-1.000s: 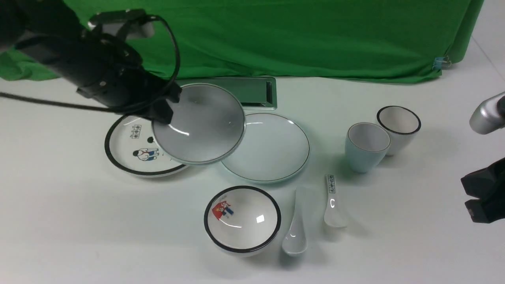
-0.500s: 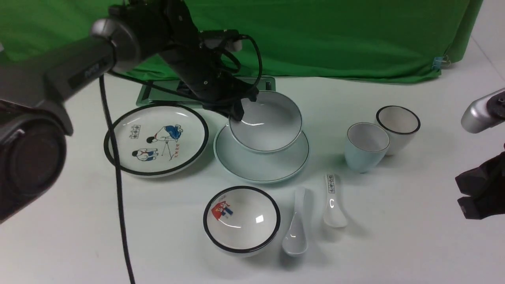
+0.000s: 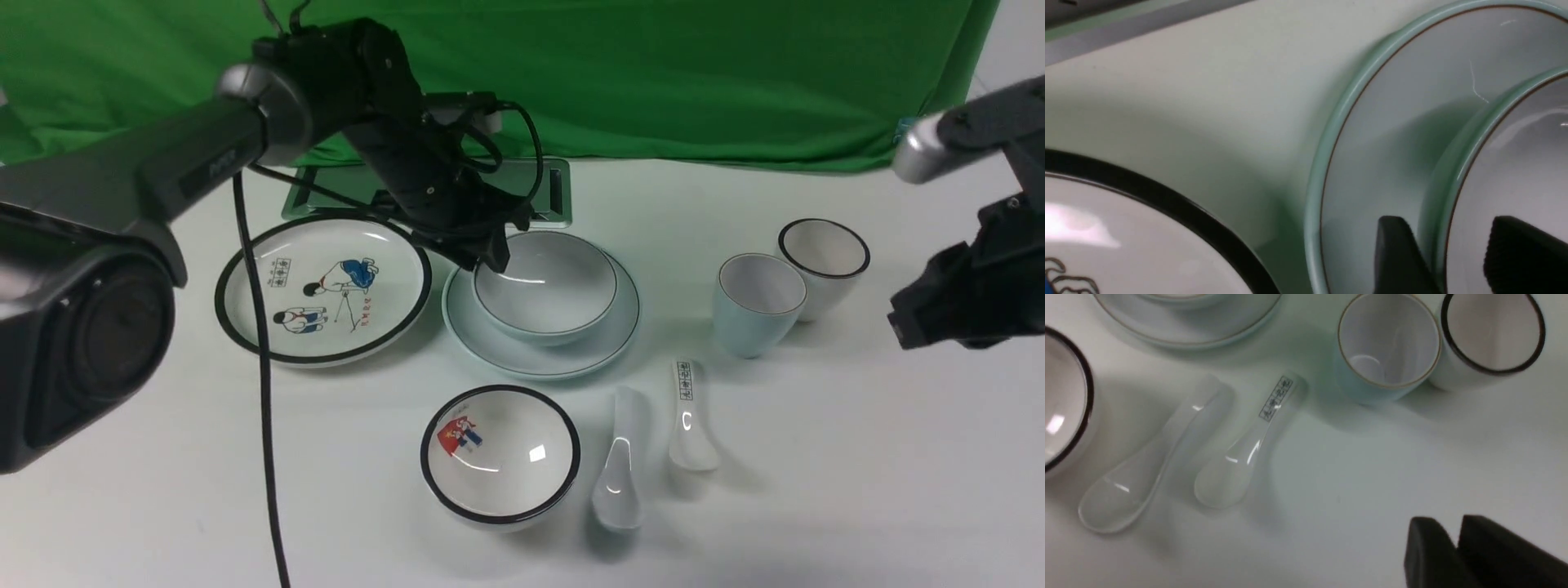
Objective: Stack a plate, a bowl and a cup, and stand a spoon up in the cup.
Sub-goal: Use the left arm to put the blue rice bowl into the blue large plate in the middle, then use the right arm to grab a blue teacup
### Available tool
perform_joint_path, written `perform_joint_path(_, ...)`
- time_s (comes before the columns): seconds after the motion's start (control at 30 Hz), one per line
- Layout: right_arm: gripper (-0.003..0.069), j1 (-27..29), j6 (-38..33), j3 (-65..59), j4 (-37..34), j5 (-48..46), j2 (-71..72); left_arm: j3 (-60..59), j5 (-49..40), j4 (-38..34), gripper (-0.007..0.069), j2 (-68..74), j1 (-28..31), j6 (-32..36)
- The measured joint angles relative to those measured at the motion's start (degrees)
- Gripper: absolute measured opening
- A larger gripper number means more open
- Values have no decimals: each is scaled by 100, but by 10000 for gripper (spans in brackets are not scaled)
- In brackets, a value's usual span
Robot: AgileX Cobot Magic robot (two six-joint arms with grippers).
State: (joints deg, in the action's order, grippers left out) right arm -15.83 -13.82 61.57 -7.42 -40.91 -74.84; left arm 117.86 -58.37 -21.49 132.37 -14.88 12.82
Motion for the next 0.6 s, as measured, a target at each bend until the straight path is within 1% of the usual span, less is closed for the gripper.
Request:
perform_joint_path(0.03,250,0,28,101,0,5,-132,30,-79,49,329,-29,0,-27)
perform_joint_path(0.07,320,0,47,272,0,5,-336,130,-216,147,377,-97,0,-49)
perform_joint_path(0.1,331,0,53,272,0,11,-371,130,-240,169,384,-112,0,-49)
perform_joint_path(0.13,406,0,67,446,0,16,-628,271,-433,340,428,-226,0,-61)
perform_joint_path(0.17,424,0,76,521,0,16,-702,341,-492,395,437,-272,0,-71)
perform_joint_path(0.2,487,0,118,732,0,16,-1055,526,-780,620,465,-528,0,-93)
perform_joint_path(0.23,506,0,161,867,0,16,-1256,612,-901,729,471,-707,0,-99)
perform_joint_path(0.33,521,0,264,1235,0,-12,-1776,692,-1020,973,466,-1232,0,-99)
perform_joint_path(0.37,520,0,328,1404,0,-60,-1970,697,-1048,1044,453,-1427,0,-99)
perform_joint_path(0.43,517,0,414,1665,7,-192,-2340,699,-1089,1101,424,-1760,0,-99)
perform_joint_path(0.6,516,0,757,2181,235,-658,-3002,705,-1123,1106,325,-2232,0,-99)
